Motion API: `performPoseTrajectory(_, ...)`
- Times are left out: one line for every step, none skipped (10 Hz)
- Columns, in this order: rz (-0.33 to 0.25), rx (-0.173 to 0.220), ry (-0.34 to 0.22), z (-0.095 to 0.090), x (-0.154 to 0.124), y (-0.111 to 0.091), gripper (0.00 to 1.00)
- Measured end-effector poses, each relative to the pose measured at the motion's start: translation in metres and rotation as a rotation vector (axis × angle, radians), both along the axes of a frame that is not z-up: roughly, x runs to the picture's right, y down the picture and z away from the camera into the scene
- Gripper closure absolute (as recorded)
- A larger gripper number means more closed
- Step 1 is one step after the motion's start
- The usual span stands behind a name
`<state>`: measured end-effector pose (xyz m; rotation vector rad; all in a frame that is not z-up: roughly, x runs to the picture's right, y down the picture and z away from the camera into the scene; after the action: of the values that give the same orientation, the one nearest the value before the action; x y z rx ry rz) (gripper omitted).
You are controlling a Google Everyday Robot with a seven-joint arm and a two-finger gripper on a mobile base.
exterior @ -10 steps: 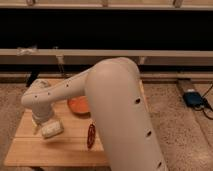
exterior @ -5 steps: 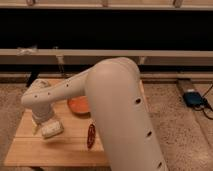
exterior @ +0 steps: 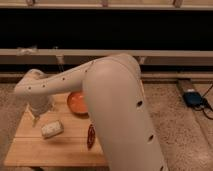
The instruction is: Place the ceramic cup over the eraser
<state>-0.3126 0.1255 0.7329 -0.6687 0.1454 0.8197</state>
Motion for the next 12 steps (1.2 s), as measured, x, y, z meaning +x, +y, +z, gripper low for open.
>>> performPoseTrajectory(-0.01, 0.016, 0.004, -0.007, 0.001, -0.016, 0.2)
performPoseTrajectory(-0.023, 0.038, 0.006, -0.014, 0.002, -0.036, 0.2)
performPoseTrajectory(-0.039, 0.058, 0.01, -0.017, 0.004, -0.055, 0.2)
performPoseTrajectory(-0.045, 0.068, 0.011, -0.018, 0.005, -0.063, 0.2)
performPoseTrajectory(-0.05, 0.078, 0.014, -0.017, 0.008, -0.07, 0.2)
performPoseTrajectory(-0.053, 0.088, 0.016, -0.014, 0.013, -0.074, 0.2)
performPoseTrajectory(-0.044, 0.096, 0.014, -0.011, 0.02, -0.079, 0.2)
performPoseTrajectory(-0.028, 0.101, 0.014, -0.009, 0.031, -0.082, 0.2)
performPoseTrajectory(-0.016, 0.104, 0.017, -0.007, 0.04, -0.084, 0.2)
performPoseTrajectory(-0.012, 0.103, 0.02, -0.006, 0.044, -0.084, 0.2)
performPoseTrajectory(-0.011, 0.101, 0.021, -0.005, 0.043, -0.084, 0.2)
performPoseTrajectory(-0.016, 0.111, 0.024, -0.001, 0.041, -0.087, 0.2)
